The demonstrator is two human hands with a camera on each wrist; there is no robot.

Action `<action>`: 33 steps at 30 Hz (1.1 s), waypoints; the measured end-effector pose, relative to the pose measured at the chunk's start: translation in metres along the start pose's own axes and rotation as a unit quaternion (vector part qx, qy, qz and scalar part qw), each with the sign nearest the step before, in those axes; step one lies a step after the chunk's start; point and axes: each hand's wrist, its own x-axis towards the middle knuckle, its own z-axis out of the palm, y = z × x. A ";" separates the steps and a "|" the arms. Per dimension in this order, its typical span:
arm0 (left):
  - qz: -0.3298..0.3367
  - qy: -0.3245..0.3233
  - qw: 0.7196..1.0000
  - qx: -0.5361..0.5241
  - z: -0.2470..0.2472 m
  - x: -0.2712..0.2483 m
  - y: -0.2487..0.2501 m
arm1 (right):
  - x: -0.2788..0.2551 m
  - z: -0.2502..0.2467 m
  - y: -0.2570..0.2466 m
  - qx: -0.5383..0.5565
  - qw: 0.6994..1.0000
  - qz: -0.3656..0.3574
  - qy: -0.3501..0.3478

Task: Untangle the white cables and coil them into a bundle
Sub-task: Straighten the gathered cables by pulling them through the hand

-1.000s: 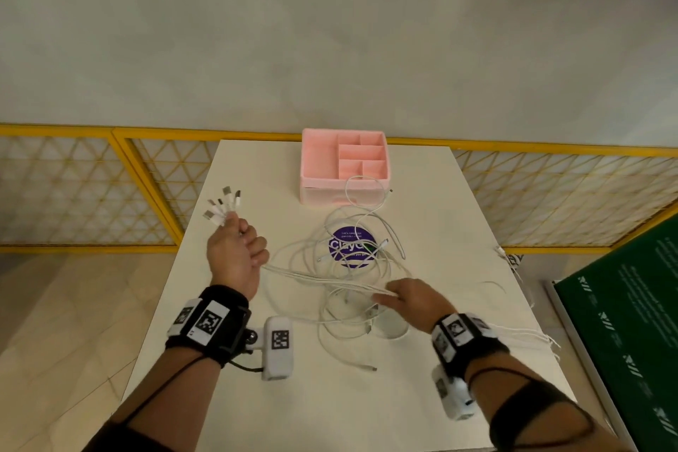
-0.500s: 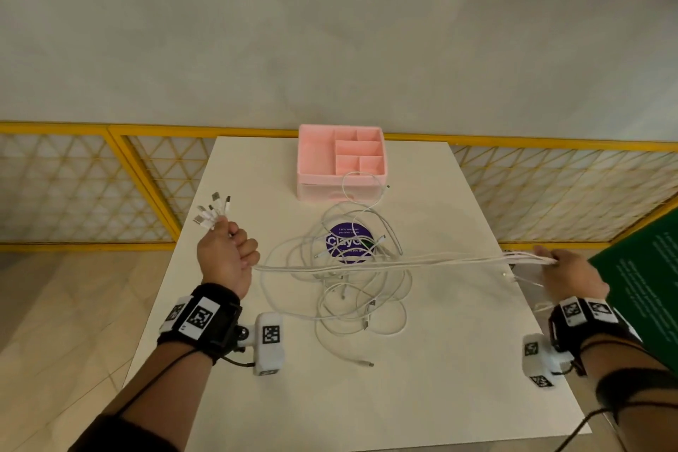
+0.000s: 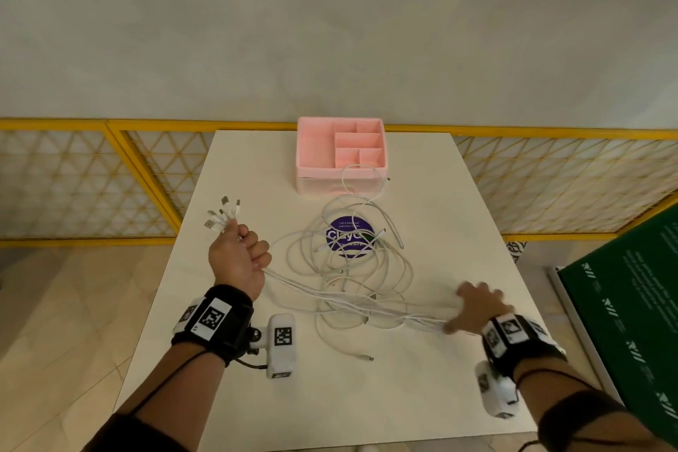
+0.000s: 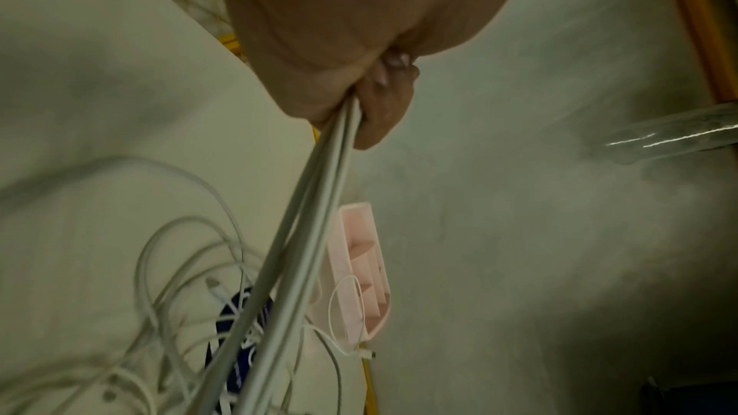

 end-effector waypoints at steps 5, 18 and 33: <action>-0.035 -0.014 0.999 -0.005 0.020 -0.021 -0.024 | -0.066 -0.007 -0.130 0.233 0.898 -0.371 0.051; -0.087 0.031 0.996 0.017 -0.035 0.003 -0.034 | -0.060 0.087 -0.083 0.058 0.950 -0.307 -0.026; -0.100 -0.010 0.989 0.111 -0.030 -0.021 -0.065 | -0.014 0.068 -0.120 0.234 0.969 -0.076 0.039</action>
